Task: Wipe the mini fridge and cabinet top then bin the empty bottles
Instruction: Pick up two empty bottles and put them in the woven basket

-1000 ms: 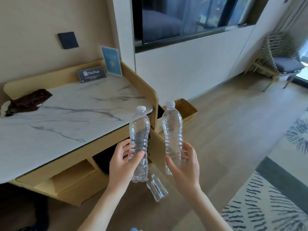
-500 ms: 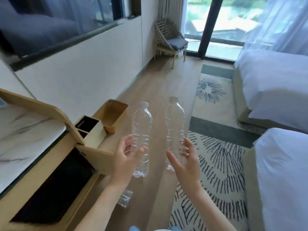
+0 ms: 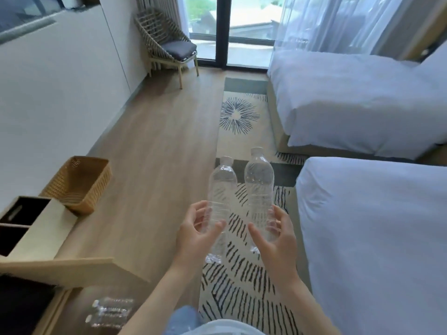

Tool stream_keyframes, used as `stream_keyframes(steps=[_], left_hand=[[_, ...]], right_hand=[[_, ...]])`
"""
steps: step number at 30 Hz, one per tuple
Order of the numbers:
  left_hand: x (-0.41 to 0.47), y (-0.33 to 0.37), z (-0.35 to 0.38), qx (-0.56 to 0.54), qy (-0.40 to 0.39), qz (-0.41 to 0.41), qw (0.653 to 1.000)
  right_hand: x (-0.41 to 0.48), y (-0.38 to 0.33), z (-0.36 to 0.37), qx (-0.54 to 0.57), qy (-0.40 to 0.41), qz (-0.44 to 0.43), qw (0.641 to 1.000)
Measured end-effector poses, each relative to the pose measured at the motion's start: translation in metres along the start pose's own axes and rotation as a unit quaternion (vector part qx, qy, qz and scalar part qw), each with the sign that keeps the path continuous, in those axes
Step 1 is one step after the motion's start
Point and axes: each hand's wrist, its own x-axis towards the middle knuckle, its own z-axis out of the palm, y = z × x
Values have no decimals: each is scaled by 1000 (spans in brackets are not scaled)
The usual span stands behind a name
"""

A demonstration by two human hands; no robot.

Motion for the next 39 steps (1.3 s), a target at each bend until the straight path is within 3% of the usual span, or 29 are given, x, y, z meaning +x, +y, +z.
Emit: stream_keyframes(steps=[10,16,23,28,39], left_hand=[[131,2,48,20,2,-17,1000],[276,7,61,19,-9,-7,1000],[458,68,74,12,-51,33,998],[552,86,90,-4,-54,15,998],[771,90,145,-59,47,-51,996]], right_hand=[[125,36,13,5,3,31,1000],[257,44,61,2,7,34,999],[427,16,97,48,26,36,998],[517,26,121,43,31,72,996],[774,64,179,46,-39,73,995]])
